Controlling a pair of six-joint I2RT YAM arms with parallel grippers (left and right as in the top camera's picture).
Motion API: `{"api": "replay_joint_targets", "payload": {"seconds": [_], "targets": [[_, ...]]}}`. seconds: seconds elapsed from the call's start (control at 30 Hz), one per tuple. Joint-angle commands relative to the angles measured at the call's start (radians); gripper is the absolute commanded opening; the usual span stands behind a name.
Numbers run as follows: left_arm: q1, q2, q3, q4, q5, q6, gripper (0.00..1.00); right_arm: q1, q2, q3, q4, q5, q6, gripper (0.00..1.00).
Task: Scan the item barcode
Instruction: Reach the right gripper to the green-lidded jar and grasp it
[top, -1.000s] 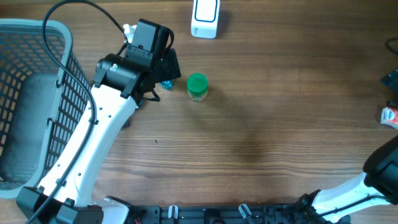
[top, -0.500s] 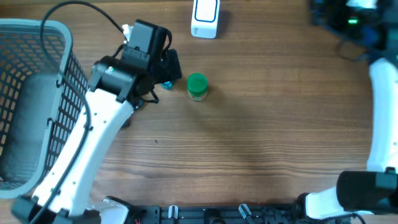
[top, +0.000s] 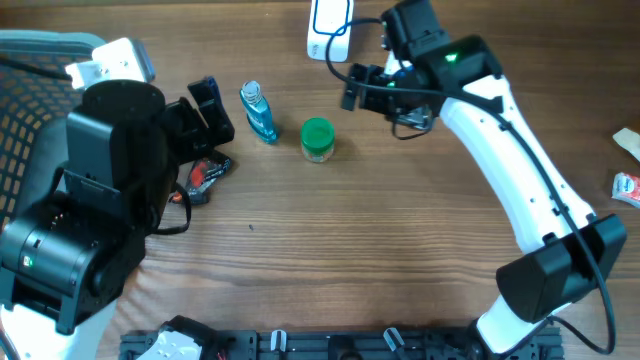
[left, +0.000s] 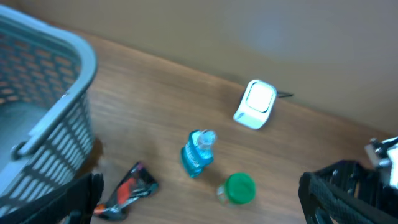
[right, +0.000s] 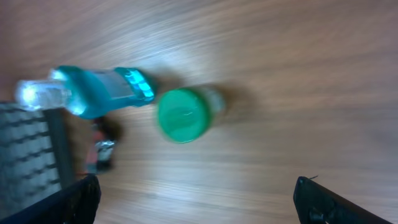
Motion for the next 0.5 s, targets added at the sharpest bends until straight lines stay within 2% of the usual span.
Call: {"api": "replay_joint_targets", "payload": {"seconds": [0.0,0.27,0.47], "targets": [[0.008,-0.002,0.002,-0.018,-0.084,-0.004,1.0,0.045,0.058,-0.002,0.01,-0.084,0.388,1.0],[0.079,-0.001,0.002,-0.057,-0.082,-0.003,1.0,0.095,0.176,-0.001,0.055,-0.134,1.035,0.98],[0.079,-0.001,0.001,-0.074,-0.035,-0.007,1.0,0.137,0.183,-0.002,0.066,-0.02,1.378,0.98]]}}
